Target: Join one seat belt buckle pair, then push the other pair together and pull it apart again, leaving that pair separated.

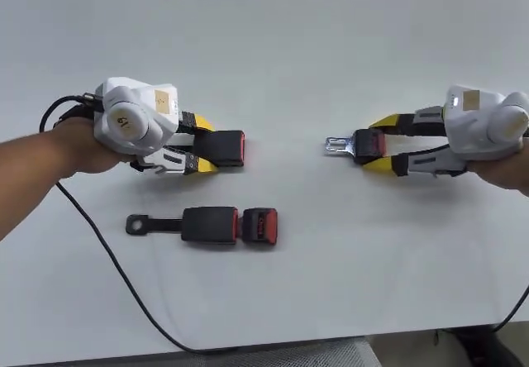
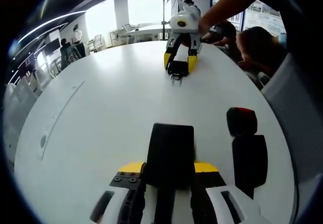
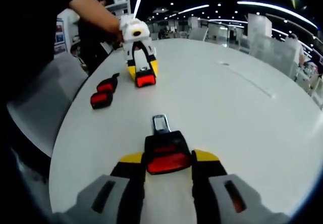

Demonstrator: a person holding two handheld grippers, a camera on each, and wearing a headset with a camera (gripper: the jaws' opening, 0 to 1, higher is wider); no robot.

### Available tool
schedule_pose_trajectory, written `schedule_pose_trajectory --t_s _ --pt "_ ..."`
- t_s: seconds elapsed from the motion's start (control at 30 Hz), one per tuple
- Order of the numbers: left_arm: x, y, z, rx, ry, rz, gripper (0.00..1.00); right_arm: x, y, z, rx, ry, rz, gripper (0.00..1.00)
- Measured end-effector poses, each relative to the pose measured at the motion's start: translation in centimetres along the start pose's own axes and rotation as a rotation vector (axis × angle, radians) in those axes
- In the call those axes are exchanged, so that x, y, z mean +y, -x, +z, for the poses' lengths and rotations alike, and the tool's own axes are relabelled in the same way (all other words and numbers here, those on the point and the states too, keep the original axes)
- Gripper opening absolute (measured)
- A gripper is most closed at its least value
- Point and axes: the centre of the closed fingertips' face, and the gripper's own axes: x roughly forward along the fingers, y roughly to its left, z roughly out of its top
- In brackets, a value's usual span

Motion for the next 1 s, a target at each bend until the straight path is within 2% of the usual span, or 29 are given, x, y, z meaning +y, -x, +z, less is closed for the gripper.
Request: schedule_pose_trajectory --t_s 0.53,0.77,1.0 --pt "-0.2 0.1 0.2 0.027 0.015 0.004 0.35 0.8 -2.6 2.2 -0.041 0.001 0.008 0.36" --pt "-0.1 0.1 0.2 0.03 0.016 0.005 0.35 1.1 -4.6 3.8 -0.061 0.003 0.011 0.36" --pt "0.0 0.1 0.2 0.035 0.0 -0.005 0.35 1.7 -6.7 5.3 -0.059 0.039 0.025 0.36"
